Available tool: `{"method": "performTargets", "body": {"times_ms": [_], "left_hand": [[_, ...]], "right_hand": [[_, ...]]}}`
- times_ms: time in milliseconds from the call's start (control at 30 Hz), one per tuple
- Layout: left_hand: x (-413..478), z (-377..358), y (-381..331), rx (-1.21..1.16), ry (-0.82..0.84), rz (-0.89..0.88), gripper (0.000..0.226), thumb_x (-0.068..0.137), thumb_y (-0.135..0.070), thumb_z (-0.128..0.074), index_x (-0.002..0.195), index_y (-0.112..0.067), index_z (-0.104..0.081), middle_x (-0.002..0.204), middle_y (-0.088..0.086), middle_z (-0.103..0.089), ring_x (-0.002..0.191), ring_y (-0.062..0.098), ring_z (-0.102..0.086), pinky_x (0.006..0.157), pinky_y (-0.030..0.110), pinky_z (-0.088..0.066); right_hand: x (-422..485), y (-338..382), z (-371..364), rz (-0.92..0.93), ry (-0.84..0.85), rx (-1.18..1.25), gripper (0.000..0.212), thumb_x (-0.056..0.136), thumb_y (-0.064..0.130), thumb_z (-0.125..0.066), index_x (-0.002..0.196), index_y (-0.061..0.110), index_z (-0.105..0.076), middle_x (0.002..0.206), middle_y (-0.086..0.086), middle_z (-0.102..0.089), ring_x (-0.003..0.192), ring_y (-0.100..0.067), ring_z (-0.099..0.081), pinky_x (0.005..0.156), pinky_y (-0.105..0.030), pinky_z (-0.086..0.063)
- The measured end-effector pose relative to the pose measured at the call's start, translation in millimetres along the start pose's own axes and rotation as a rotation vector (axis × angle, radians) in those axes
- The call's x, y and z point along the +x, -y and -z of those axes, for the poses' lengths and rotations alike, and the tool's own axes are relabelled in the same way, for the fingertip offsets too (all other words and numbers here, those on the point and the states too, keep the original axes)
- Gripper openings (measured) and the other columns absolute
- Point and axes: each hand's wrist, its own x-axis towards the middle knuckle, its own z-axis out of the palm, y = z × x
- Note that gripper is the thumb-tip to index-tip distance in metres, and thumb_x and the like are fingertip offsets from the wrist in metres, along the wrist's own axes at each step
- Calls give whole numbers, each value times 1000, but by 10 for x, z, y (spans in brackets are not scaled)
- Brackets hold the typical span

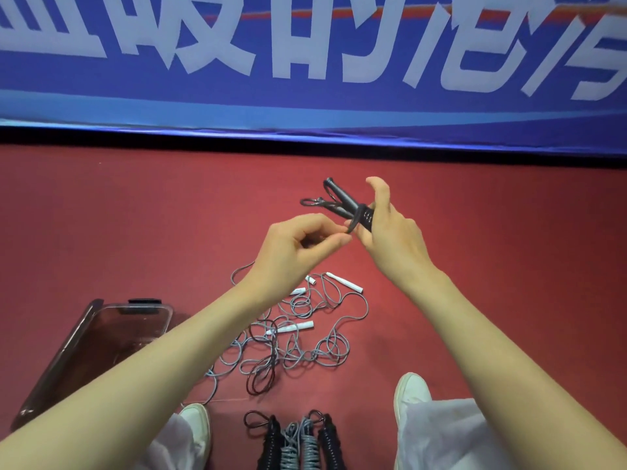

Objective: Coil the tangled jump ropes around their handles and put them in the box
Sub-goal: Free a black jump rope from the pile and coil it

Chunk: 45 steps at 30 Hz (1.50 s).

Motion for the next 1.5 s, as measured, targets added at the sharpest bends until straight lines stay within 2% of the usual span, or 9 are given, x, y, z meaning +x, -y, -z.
{"method": "performTargets", "body": {"times_ms": [200,300,433,633,767,933,1100,1333,1500], "left_hand": [[69,45,175,-435,-55,429,16,76,-12,-75,86,-12,-62,68,1,-66,52,7,-44,51,19,-31],[125,97,248,-607,51,601,37,70,-19,-71,104,-13,-59,66,0,-65,52,8,-42,55,21,-32],[145,62,198,-534,225,535,38,70,-19,-70,107,-14,-64,67,0,-66,51,8,-43,54,19,-31],[138,82,191,-349,252,473,14,79,-16,-72,89,-7,-68,67,1,-65,52,9,-42,52,17,-33],[124,115,208,-225,327,414,32,82,-40,-61,82,-9,-70,53,-7,-47,52,8,-35,54,17,-29],[162,434,289,-101,420,317,19,85,-32,-58,77,-24,-72,67,-12,-57,71,6,-48,73,16,-38],[310,671,334,34,218,181,17,83,-11,-68,99,-6,-72,98,6,-71,93,11,-63,90,26,-47],[307,592,89,78,376,212,7,82,-6,-71,82,-13,-72,54,-13,-56,51,2,-41,52,14,-32],[276,471,110,103,234,218,6,78,-20,-79,81,-16,-75,68,-3,-70,61,3,-52,60,14,-38]], "right_hand": [[-12,4,97,3,-22,489,58,91,26,-64,136,25,-28,97,2,-63,80,-21,-61,75,-37,-44],[-54,86,173,-14,77,815,54,89,19,-68,127,31,-31,87,3,-62,55,-5,-49,57,-26,-39],[-86,160,193,-111,147,1230,48,88,15,-64,124,28,-35,83,-5,-52,45,-10,-30,41,-25,-21],[-86,279,113,-286,82,1295,26,94,22,-58,115,21,-42,76,-5,-51,38,-5,-25,36,-17,-17],[-42,308,89,-338,-6,1339,10,97,12,-46,105,18,-43,70,-7,-48,36,-9,-23,37,-18,-13],[-23,219,230,-276,13,1493,14,92,15,-50,105,18,-46,71,-13,-53,34,-8,-24,37,-16,-13],[-101,216,246,-17,411,1229,28,84,21,-53,109,19,-43,60,0,-60,34,-7,-27,37,-12,-17],[-242,288,259,119,805,776,33,91,23,-66,109,21,-38,73,5,-66,50,-12,-43,45,-23,-36],[-200,163,38,124,446,46,43,91,40,-56,116,23,-25,87,-7,-67,79,-34,-62,69,-40,-45]]}}
